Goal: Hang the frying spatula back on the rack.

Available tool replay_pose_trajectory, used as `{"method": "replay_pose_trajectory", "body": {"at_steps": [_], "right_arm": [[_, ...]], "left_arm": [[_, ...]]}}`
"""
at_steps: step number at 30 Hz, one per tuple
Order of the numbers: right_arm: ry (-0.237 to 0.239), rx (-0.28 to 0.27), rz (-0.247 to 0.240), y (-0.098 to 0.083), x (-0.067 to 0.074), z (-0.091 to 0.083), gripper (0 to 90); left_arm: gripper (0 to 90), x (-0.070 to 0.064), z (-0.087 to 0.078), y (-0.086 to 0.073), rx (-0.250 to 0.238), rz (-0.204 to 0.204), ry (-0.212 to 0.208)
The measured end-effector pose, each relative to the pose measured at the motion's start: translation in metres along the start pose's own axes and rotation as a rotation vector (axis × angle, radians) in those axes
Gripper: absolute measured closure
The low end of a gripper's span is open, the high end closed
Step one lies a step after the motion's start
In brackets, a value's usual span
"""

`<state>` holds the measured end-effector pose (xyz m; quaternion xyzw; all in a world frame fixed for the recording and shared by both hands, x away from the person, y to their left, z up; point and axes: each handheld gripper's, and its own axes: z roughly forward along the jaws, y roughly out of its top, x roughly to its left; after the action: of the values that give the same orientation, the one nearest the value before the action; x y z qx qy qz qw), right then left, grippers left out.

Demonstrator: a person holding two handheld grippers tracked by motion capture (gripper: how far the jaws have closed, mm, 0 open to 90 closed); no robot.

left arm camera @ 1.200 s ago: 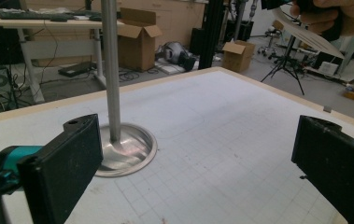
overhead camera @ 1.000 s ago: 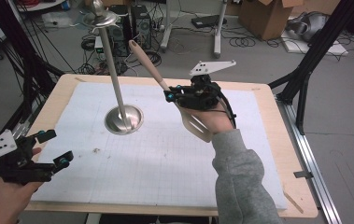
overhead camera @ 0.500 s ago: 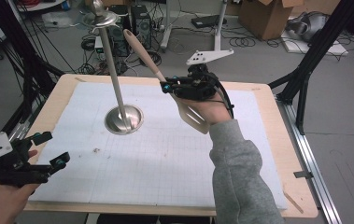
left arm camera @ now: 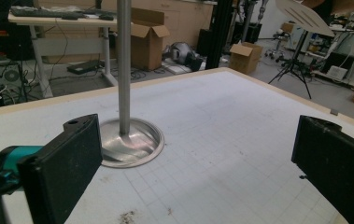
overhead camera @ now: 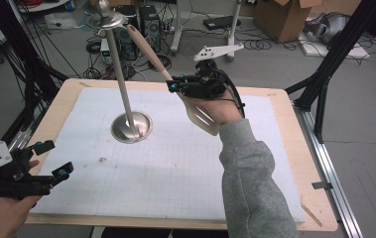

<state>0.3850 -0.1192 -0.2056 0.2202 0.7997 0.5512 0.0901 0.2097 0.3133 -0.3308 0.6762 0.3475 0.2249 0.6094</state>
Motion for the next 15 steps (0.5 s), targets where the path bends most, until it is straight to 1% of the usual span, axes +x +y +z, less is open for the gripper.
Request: {"method": "replay_pose_trajectory", "body": {"at_steps": [3, 7, 12, 13, 15], "right_arm": [[0.008, -0.002, 0.009, 0.0004, -0.0008, 0.0017, 78.1], [0.001, -0.003, 0.014, 0.0007, -0.0005, 0.004, 78.1], [0.013, 0.005, 0.013, 0.0008, -0.0004, 0.0069, 78.1], [0.009, 0.003, 0.011, 0.0007, -0.001, 0.0076, 78.1], [0.005, 0.005, 0.021, 0.0005, -0.0016, 0.0085, 78.1]], "left_arm": [[2.5, -0.0001, 0.0003, 0.0007, -0.003, -0.002, -0.003], [2.5, -0.0008, 0.0005, 0.0013, -0.006, -0.001, -0.008], [2.4, -0.0013, 0.0019, 0.0017, -0.005, 0.003, -0.011], [2.5, -0.0013, 0.0022, 0.0015, -0.004, 0.003, -0.012], [2.4, -0.0014, 0.0029, 0.0011, -0.001, 0.001, -0.011]]}}
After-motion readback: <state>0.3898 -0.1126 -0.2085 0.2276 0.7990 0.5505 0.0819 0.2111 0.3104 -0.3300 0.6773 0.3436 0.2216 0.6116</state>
